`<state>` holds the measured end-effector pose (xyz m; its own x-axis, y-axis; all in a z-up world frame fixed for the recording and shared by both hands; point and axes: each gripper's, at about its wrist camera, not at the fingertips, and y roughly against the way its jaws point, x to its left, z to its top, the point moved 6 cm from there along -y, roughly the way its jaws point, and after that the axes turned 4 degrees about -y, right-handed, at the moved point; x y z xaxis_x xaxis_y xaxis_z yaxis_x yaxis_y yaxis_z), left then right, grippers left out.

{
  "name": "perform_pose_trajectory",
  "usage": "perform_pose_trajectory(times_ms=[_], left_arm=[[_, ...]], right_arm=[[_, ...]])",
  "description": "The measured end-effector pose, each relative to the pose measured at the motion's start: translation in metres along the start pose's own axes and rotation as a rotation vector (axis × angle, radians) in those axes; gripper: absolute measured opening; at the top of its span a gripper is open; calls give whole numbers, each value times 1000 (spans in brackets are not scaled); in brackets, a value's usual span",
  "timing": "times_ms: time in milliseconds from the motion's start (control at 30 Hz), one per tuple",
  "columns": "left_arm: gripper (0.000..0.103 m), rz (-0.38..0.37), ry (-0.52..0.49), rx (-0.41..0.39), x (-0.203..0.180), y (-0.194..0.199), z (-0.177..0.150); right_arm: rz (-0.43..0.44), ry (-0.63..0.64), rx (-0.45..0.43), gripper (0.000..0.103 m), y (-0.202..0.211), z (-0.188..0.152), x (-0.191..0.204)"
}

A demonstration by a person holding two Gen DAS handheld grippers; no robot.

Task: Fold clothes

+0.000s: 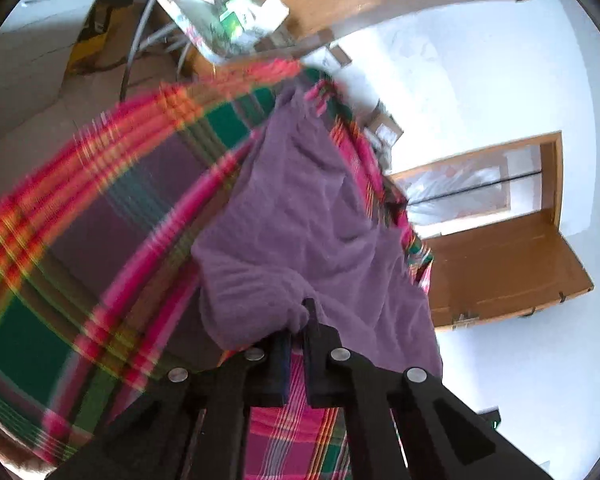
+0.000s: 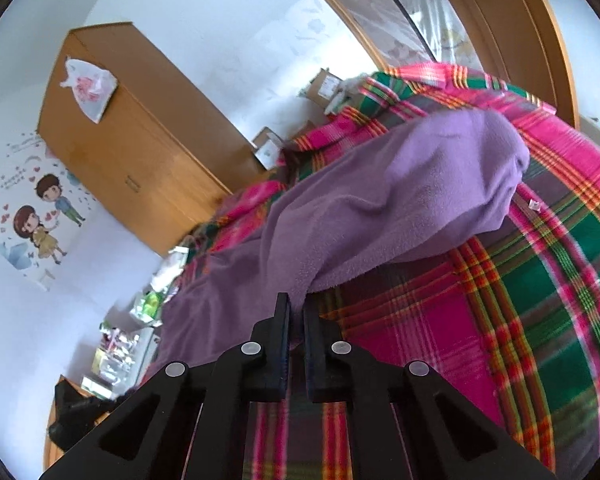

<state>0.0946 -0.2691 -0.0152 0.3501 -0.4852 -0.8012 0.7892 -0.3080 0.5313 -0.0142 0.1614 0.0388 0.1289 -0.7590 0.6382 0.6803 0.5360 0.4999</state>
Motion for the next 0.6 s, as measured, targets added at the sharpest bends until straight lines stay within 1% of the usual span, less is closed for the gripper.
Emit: perform_pose_trajectory(times_ms=[133, 267, 400, 600], left_arm=[[4, -21, -11, -74, -4, 25, 20], [4, -19, -30, -115, -4, 39, 28], [4, -4, -8, -100, 11, 41, 26], [4, 25, 17, -54, 41, 39, 10]], right_arm=[[13, 31, -13, 6, 19, -10, 17], [25, 42, 2, 6, 33, -31, 29], [4, 36, 38, 6, 42, -56, 30], [-47, -41, 110, 6, 44, -89, 8]])
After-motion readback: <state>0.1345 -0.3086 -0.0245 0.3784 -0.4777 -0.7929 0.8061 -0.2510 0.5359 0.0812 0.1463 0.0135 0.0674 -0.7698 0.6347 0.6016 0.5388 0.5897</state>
